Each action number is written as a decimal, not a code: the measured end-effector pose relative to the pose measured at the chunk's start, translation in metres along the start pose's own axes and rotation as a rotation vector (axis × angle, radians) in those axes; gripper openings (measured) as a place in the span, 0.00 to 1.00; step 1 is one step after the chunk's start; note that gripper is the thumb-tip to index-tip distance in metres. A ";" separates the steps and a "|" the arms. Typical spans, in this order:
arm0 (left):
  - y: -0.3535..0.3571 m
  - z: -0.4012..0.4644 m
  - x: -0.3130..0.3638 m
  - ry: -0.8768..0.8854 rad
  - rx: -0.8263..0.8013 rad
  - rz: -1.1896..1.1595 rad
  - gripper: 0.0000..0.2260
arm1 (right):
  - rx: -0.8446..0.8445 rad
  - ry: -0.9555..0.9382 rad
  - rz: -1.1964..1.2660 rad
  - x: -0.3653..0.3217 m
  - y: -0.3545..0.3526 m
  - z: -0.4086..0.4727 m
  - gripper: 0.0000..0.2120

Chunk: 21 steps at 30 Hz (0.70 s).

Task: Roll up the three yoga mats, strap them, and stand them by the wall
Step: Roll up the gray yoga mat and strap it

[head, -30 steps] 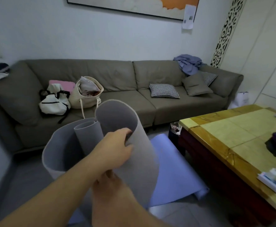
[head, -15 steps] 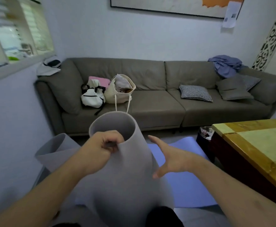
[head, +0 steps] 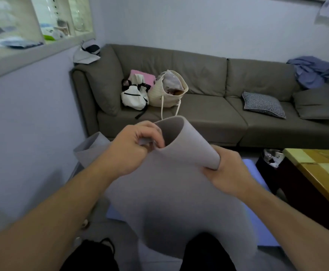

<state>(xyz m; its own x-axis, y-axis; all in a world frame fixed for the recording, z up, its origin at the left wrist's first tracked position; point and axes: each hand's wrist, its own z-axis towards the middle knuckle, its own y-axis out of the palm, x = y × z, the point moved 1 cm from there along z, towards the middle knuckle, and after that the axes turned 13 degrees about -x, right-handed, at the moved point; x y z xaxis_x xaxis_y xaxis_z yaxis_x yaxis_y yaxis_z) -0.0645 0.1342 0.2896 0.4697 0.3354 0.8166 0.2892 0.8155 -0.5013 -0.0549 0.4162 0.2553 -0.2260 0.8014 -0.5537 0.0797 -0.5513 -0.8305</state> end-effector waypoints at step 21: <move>0.023 -0.166 0.008 -0.527 0.171 -0.419 0.26 | -0.325 -0.293 -0.569 -0.090 0.138 -0.154 0.47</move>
<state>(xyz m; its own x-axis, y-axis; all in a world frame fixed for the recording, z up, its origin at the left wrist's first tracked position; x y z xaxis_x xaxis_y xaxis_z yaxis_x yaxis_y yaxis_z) 0.0841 0.0777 0.2367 -0.1331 0.1255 0.9831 0.2021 0.9745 -0.0970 0.1262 0.3037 0.1811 -0.5664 0.8237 -0.0285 0.1470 0.0669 -0.9869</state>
